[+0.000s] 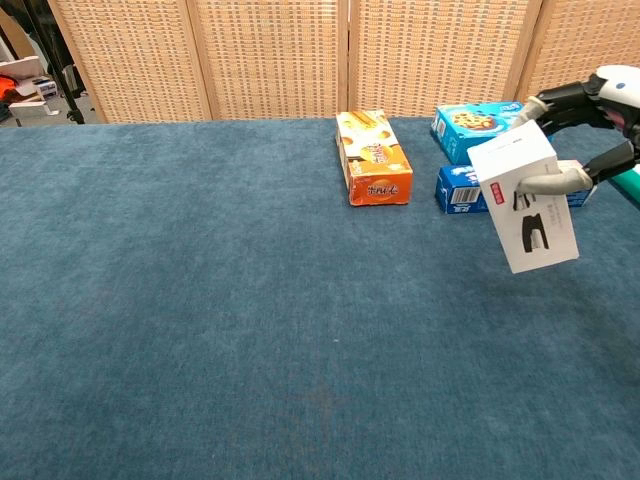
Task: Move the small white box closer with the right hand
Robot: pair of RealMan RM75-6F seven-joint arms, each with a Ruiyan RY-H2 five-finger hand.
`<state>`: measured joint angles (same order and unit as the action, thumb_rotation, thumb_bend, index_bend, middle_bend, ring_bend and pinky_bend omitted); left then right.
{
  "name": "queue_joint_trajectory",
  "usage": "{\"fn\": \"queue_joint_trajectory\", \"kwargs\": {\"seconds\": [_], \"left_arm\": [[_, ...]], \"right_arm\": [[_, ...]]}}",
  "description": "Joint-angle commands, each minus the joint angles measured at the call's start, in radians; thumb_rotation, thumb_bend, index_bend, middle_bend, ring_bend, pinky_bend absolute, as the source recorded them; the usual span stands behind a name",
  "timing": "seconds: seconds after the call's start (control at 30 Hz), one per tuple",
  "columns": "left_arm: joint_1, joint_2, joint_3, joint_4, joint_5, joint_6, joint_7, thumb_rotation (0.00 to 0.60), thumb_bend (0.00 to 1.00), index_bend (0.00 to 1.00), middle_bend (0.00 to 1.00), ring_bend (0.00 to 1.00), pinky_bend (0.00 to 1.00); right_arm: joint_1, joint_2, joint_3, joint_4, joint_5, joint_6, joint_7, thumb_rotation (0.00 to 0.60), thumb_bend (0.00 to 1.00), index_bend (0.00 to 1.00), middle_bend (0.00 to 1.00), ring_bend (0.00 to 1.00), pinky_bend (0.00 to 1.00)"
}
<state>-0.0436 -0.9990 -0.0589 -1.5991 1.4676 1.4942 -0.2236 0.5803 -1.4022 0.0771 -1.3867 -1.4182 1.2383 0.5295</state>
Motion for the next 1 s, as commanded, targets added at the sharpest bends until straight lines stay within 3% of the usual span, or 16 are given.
{"fn": "queue_joint_trajectory", "kwargs": {"seconds": [0.03,0.27,0.6,0.7,0.77,0.83,1.0], "left_arm": [[-0.001,-0.001,0.0,-0.001,-0.001,-0.002,0.003,0.6,0.0,0.0,0.0,0.0,0.0],[-0.002,-0.003,-0.001,-0.003,-0.006,-0.004,0.01,0.6,0.0,0.0,0.0,0.0,0.0],[-0.002,-0.005,0.001,-0.006,-0.004,-0.003,0.019,0.6,0.0,0.0,0.0,0.0,0.0],[-0.003,-0.006,0.001,-0.008,-0.004,-0.003,0.026,0.6,0.0,0.0,0.0,0.0,0.0],[-0.003,-0.007,0.001,-0.009,-0.004,-0.002,0.028,0.6,0.0,0.0,0.0,0.0,0.0],[-0.003,-0.008,0.001,-0.009,-0.006,-0.003,0.031,0.6,0.0,0.0,0.0,0.0,0.0],[-0.004,-0.009,0.001,-0.011,-0.005,-0.003,0.035,0.6,0.0,0.0,0.0,0.0,0.0]], "right_arm": [[-0.04,-0.114,0.035,0.136,0.011,0.03,0.169,0.6,0.78,0.58,0.6,0.36,0.19],[-0.05,-0.217,0.051,0.275,0.012,0.036,0.267,0.6,0.78,0.58,0.6,0.36,0.19],[-0.061,-0.274,0.044,0.411,-0.019,0.028,0.329,0.6,0.77,0.58,0.55,0.34,0.19],[-0.059,-0.268,0.027,0.43,-0.041,0.006,0.367,0.6,0.67,0.5,0.41,0.23,0.19],[-0.058,-0.258,0.013,0.436,-0.062,0.0,0.4,0.6,0.53,0.29,0.17,0.06,0.16],[-0.057,-0.246,0.0,0.448,-0.083,0.0,0.423,0.6,0.43,0.16,0.03,0.0,0.13],[-0.063,-0.231,-0.014,0.462,-0.112,0.021,0.438,0.6,0.41,0.1,0.0,0.0,0.12]]}}
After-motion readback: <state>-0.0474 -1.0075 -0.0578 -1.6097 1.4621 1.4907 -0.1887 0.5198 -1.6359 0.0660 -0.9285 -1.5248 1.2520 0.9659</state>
